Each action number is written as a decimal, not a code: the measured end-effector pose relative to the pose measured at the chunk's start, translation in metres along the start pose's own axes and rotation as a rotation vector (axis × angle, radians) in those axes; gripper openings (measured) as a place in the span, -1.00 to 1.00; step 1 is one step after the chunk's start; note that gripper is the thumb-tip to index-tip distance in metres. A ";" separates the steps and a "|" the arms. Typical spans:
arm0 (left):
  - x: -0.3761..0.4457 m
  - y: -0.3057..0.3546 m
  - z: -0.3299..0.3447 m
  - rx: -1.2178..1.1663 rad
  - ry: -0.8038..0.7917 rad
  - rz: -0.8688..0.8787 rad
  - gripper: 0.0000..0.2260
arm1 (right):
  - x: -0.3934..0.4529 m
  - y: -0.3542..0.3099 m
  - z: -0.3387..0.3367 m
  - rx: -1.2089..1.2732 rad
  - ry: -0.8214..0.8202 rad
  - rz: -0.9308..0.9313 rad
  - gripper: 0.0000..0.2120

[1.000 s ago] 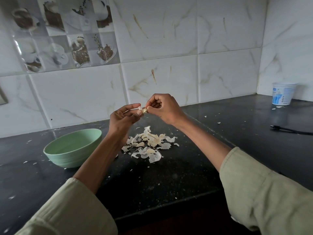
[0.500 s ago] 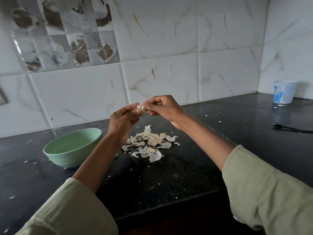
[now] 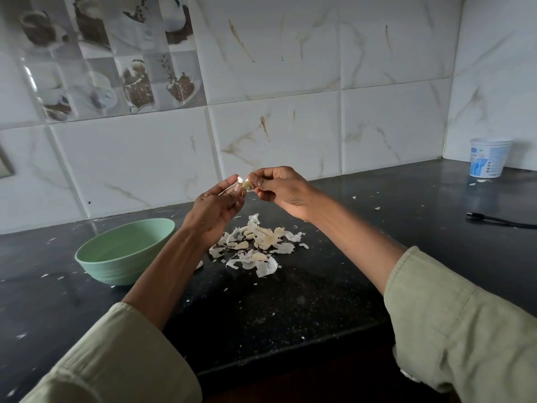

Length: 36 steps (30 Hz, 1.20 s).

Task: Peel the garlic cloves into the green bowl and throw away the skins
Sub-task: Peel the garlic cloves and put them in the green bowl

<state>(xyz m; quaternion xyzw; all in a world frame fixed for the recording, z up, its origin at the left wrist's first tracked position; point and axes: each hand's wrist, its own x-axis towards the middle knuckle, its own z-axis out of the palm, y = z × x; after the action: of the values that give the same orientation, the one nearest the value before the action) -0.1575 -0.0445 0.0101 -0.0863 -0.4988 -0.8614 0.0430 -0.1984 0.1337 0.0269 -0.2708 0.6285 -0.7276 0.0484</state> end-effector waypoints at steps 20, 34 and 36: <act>0.001 -0.007 -0.003 0.373 0.212 0.328 -0.79 | -0.001 0.006 0.006 -0.873 0.310 -0.276 -0.52; 0.003 -0.013 0.001 0.570 0.147 0.405 -0.78 | -0.009 0.003 0.015 -0.573 0.119 -0.055 -0.64; 0.003 -0.014 0.002 0.673 0.160 0.417 -0.75 | -0.008 0.004 0.017 -0.618 0.132 -0.062 -0.65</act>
<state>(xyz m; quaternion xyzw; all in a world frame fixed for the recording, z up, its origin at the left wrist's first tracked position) -0.1624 -0.0360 -0.0005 -0.0993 -0.7200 -0.6267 0.2812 -0.1850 0.1215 0.0209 -0.2437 0.8130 -0.5195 -0.0991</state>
